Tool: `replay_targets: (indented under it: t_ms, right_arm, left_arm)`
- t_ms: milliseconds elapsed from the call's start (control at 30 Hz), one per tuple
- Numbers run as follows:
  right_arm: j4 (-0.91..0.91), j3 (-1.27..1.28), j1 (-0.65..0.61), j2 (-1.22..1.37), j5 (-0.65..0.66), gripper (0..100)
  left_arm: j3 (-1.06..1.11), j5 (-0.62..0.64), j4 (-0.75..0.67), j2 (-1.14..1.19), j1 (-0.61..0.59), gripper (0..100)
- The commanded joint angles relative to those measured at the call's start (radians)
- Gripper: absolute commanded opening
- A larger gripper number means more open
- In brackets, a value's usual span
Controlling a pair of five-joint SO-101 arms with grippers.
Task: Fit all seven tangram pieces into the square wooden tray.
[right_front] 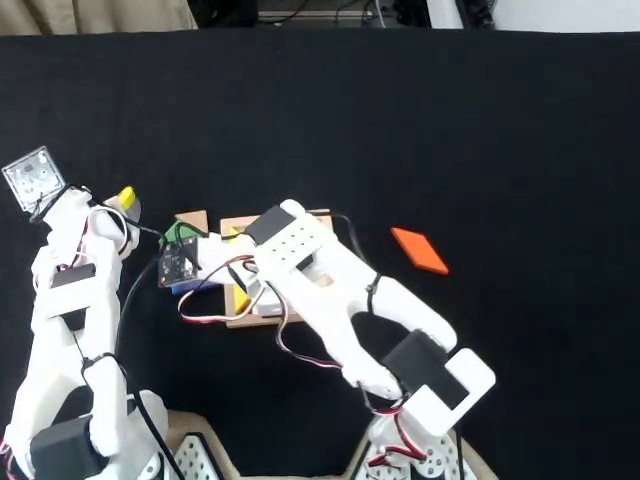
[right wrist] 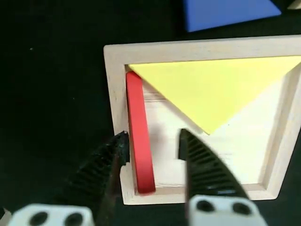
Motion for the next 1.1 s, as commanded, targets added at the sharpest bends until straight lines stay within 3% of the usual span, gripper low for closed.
replay_targets:
  t_ms: [0, 300, 500, 667, 867, 1067]
  right_arm:
    - [0.014, -0.010, -0.015, -0.013, -0.011, 19.8]
    - [0.041, -0.137, 0.071, -0.013, -0.009, 19.8]
    - [0.118, -0.193, 0.130, -0.013, 0.078, 19.8]
    - [0.037, -0.213, 0.189, -0.004, 0.080, 19.6]
    - [-0.167, -0.099, 0.249, 0.027, 0.075, 0.5]
    - [-0.189, -0.074, 0.255, 0.101, 0.080, 1.1]
  left_arm:
    - [-0.013, 0.002, -0.020, -0.031, -0.012, 25]
    - [-0.013, 0.002, -0.020, -0.031, -0.012, 25]
    - [-0.013, 0.000, -0.020, -0.031, -0.010, 25]
    - [-0.013, 0.000, -0.020, -0.031, -0.010, 25]
    - [-0.013, 0.000, -0.020, -0.031, -0.010, 25]
    - [-0.013, 0.000, -0.020, -0.031, -0.010, 25]
